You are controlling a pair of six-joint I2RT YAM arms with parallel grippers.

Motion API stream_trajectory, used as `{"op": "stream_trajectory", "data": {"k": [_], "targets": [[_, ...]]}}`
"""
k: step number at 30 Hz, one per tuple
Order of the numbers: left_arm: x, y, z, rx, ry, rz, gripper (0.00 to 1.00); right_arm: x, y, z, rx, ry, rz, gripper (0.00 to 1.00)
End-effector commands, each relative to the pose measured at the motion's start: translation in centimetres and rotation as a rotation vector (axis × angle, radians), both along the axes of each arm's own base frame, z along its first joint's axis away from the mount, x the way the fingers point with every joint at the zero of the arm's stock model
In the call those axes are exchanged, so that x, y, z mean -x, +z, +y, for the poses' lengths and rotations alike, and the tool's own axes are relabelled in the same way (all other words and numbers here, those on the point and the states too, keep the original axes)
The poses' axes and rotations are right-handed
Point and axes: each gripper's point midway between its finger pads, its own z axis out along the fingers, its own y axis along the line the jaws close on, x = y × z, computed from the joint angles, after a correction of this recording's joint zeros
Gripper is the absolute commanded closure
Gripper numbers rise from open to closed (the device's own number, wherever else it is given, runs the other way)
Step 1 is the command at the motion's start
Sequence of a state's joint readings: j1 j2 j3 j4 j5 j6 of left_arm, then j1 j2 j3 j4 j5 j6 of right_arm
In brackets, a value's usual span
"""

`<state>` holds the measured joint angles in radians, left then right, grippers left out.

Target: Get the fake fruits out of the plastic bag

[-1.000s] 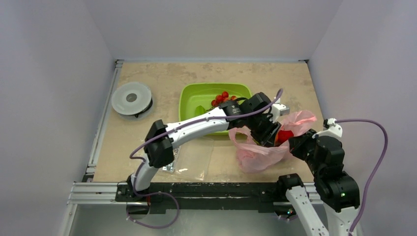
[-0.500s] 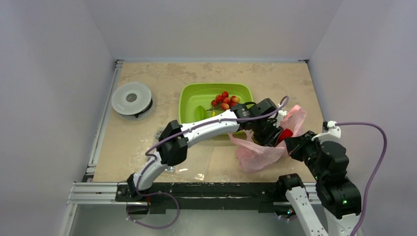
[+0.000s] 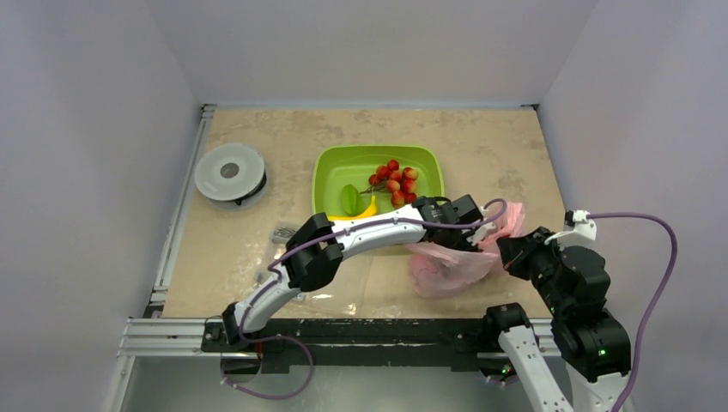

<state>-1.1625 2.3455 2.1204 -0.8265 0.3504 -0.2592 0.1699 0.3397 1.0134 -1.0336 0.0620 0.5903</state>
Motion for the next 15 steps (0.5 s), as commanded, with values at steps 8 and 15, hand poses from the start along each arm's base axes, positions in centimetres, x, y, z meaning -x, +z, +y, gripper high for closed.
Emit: {"op": "stream_trajectory", "data": {"k": [8, 15], "targets": [[-0.6, -2.3, 2.1, -0.104, -0.021, -0.171, 0.35, -0.6, 1.1, -0.2, 0.007, -0.011, -0.030, 1.00], [-0.6, -4.2, 1.6, -0.116, -0.005, -0.184, 0.32, -0.5, 1.1, -0.3, 0.006, -0.015, -0.028, 1.00]]}}
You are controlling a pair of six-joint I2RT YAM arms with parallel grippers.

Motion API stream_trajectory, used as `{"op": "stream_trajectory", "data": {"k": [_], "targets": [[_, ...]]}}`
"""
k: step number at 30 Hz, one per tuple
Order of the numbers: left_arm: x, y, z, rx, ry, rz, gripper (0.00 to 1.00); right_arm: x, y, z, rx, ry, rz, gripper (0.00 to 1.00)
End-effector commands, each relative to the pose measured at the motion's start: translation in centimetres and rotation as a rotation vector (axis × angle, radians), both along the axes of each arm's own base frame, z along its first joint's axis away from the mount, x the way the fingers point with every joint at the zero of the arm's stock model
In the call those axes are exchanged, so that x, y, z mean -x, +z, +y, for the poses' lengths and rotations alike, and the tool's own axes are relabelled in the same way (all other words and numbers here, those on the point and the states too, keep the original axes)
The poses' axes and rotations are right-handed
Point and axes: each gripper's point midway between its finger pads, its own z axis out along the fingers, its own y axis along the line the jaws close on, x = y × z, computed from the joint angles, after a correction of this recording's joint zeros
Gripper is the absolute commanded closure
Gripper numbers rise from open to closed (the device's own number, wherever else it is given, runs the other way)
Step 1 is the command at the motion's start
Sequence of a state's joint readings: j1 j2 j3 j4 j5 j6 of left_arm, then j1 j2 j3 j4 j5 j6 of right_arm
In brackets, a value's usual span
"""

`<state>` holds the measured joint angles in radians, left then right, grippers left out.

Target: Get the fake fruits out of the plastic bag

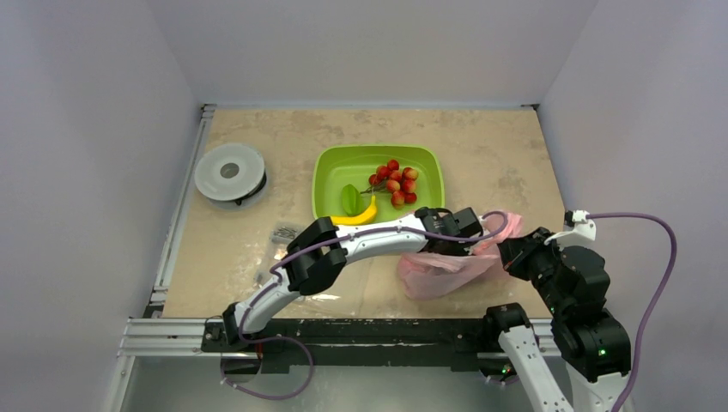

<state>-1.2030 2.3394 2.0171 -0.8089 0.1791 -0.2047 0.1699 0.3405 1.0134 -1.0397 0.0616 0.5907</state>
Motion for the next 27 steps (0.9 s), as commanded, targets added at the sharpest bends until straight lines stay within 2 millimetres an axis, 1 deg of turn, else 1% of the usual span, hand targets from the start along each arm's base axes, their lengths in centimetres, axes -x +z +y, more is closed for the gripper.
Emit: {"op": "stream_trajectory", "data": {"k": [1, 4, 5, 7, 10, 13, 16, 20, 23, 27], "targets": [[-0.5, -0.8, -0.3, 0.004, 0.001, -0.050, 0.33, -0.5, 1.2, -0.3, 0.005, -0.016, -0.035, 1.00], [-0.5, -1.8, 0.0, -0.022, -0.003, -0.047, 0.41, -0.4, 1.1, -0.4, 0.008, -0.021, -0.030, 1.00], [-0.4, -1.8, 0.0, -0.024, -0.006, -0.042, 0.45, -0.4, 1.0, -0.4, 0.009, -0.022, -0.029, 1.00], [-0.4, -1.2, -0.2, -0.010, -0.006, -0.039, 0.61, -0.5, 1.0, -0.4, 0.010, -0.024, -0.028, 1.00], [-0.5, 0.8, -0.8, 0.034, -0.003, -0.048, 0.76, -0.6, 1.0, -0.4, 0.009, -0.025, -0.028, 1.00], [-0.3, 3.3, -1.8, 0.095, -0.007, -0.042, 0.81, -0.7, 0.9, -0.4, 0.009, -0.026, -0.025, 1.00], [0.0, 6.4, -2.8, 0.172, -0.019, -0.026, 0.86, -0.6, 0.7, -0.5, 0.011, -0.029, -0.018, 1.00], [0.1, 10.6, -3.8, 0.273, -0.023, -0.012, 0.92, -0.5, 0.6, -0.6, 0.015, -0.033, -0.010, 1.00], [0.0, 14.0, -4.1, 0.361, -0.015, 0.014, 0.95, -0.5, 0.5, -1.0, 0.025, -0.054, -0.004, 1.00], [-0.7, 18.5, -3.8, 0.475, 0.009, 0.053, 0.97, -0.6, -0.2, -1.4, 0.034, -0.075, 0.020, 1.00]]}}
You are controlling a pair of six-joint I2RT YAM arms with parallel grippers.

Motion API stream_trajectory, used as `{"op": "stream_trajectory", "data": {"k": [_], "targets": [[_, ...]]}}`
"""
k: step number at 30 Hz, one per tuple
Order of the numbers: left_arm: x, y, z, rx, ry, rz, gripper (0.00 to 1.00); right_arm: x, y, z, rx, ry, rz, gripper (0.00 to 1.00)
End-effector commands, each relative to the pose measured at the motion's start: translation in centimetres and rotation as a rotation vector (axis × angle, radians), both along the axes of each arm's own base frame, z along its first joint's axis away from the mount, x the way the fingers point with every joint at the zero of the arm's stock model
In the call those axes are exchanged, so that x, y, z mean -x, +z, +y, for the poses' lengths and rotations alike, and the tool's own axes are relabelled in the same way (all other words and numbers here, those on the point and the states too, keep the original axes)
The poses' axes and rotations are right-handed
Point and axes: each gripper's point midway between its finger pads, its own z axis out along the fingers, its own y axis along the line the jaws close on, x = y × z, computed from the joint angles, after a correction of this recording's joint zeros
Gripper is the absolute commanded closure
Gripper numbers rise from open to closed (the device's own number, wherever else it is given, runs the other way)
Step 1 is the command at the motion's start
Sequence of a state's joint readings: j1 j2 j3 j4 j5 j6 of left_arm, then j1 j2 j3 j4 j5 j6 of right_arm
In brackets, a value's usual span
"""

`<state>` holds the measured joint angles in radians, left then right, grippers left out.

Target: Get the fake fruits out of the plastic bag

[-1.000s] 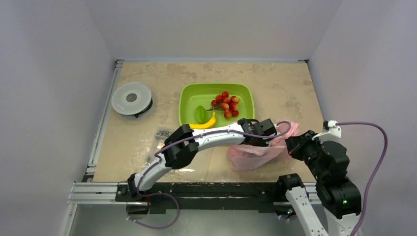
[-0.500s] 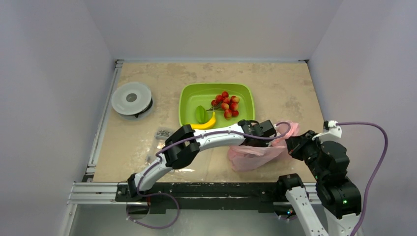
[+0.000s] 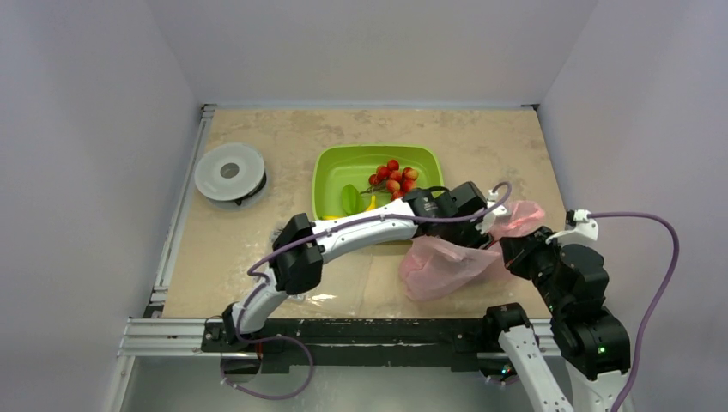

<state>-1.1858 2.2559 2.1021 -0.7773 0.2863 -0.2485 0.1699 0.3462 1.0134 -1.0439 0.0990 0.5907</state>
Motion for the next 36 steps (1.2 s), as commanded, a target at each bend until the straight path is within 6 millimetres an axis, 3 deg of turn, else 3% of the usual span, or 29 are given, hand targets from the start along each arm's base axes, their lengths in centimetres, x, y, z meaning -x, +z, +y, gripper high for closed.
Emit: {"op": "stream_trajectory", "data": {"k": [1, 5, 9, 15, 20, 23, 28, 32, 36], "targets": [[-0.9, 11.6, -0.7, 0.287, 0.017, 0.031, 0.97, -0.4, -0.2, -0.7, 0.016, -0.044, 0.020, 1.00], [-1.8, 16.2, 0.4, 0.418, 0.048, 0.061, 0.97, -0.5, -0.7, -0.7, 0.017, -0.048, 0.034, 1.00], [-2.4, 19.4, 1.5, 0.497, 0.049, 0.082, 0.97, -0.6, -0.7, -0.7, 0.018, -0.048, 0.034, 1.00], [-3.3, 20.4, 3.0, 0.482, 0.075, 0.031, 0.98, -0.6, -0.8, -0.8, 0.019, -0.050, 0.037, 1.00], [-6.2, 21.5, 6.2, 0.457, 0.175, -0.095, 1.00, -0.5, -0.9, -0.9, 0.022, -0.053, 0.040, 1.00], [-9.4, 20.3, 9.6, 0.331, 0.312, -0.240, 1.00, -0.6, -1.0, -0.8, 0.021, -0.052, 0.044, 1.00], [-15.5, 16.7, 17.0, 0.009, 0.565, -0.497, 1.00, -0.7, -1.0, -0.8, 0.019, -0.052, 0.044, 1.00], [-18.5, 12.8, 21.0, -0.136, 0.673, -0.483, 1.00, -0.7, -1.0, -0.8, 0.020, -0.052, 0.046, 1.00], [-20.1, 8.3, 22.6, -0.212, 0.696, -0.374, 1.00, -0.7, -0.7, -0.9, 0.020, -0.056, 0.041, 1.00]]}}
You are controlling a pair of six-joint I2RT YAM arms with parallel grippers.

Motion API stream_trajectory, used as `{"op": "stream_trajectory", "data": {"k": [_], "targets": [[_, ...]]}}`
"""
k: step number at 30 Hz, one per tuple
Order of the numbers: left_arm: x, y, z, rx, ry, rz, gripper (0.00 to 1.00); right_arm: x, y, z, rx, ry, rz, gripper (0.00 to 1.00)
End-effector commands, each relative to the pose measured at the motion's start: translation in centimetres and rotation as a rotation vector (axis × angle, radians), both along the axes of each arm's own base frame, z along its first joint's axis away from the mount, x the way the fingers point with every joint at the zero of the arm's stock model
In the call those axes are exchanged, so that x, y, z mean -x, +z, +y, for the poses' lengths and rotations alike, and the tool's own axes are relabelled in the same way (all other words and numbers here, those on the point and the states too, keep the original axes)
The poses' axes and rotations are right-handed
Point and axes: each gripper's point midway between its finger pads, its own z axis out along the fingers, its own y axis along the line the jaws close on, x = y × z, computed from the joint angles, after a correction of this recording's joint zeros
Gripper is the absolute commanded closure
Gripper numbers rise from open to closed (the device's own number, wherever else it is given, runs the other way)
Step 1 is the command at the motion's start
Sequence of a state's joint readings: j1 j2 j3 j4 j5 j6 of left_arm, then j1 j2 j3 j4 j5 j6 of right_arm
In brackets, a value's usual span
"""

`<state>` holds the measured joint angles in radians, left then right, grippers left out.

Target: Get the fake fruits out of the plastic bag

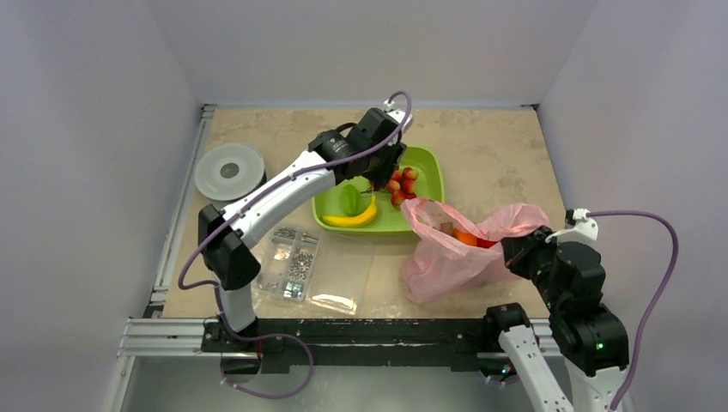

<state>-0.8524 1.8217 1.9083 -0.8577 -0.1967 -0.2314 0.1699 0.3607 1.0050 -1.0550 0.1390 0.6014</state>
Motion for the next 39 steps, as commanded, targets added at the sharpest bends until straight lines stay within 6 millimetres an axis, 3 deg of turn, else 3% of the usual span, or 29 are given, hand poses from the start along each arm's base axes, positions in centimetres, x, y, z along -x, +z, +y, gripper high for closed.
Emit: {"op": "stream_trajectory", "data": {"k": [1, 6, 10, 15, 17, 20, 24, 28, 31, 33, 36, 39], "targets": [[-2.5, -5.4, 3.7, -0.119, 0.093, 0.094, 0.97, -0.4, 0.0, -0.3, 0.009, -0.016, 0.010, 1.00], [-3.9, -10.7, 4.3, -0.140, 0.110, 0.210, 0.86, -0.3, 0.1, -0.3, 0.009, -0.017, 0.011, 1.00], [-4.5, -13.3, 4.7, -0.162, 0.128, 0.252, 0.74, -0.2, 0.1, -0.3, 0.010, -0.019, 0.012, 1.00], [-4.3, -14.3, 4.8, -0.164, 0.127, 0.270, 0.32, -0.1, 0.0, -0.4, 0.012, -0.021, 0.015, 1.00], [-4.1, -14.3, 4.8, -0.162, 0.126, 0.273, 0.24, -0.2, 0.0, -0.3, 0.009, -0.019, 0.016, 1.00], [-3.9, -13.3, 4.9, -0.150, 0.123, 0.262, 0.20, -0.2, 0.1, -0.3, 0.009, -0.017, 0.014, 1.00], [-2.8, -9.0, 4.1, -0.041, 0.077, 0.242, 0.20, -0.2, 0.1, -0.2, 0.008, -0.013, 0.015, 1.00], [0.2, -0.4, -0.2, 0.282, -0.128, 0.203, 0.23, -0.1, 0.1, -0.2, 0.007, -0.010, 0.011, 1.00], [4.0, 6.6, -3.2, 0.488, -0.332, 0.160, 0.26, 0.0, 0.1, -0.2, 0.006, -0.010, 0.008, 1.00], [6.5, 9.7, -4.5, 0.521, -0.435, 0.096, 0.28, 0.0, 0.2, -0.2, 0.005, -0.009, 0.004, 1.00], [9.8, 12.4, -6.4, 0.472, -0.556, -0.015, 0.28, 0.1, 0.3, -0.2, 0.005, -0.010, 0.001, 1.00], [12.6, 13.2, -8.5, 0.455, -0.673, -0.043, 0.31, 0.0, 0.3, -0.3, 0.008, -0.012, -0.001, 1.00]]}}
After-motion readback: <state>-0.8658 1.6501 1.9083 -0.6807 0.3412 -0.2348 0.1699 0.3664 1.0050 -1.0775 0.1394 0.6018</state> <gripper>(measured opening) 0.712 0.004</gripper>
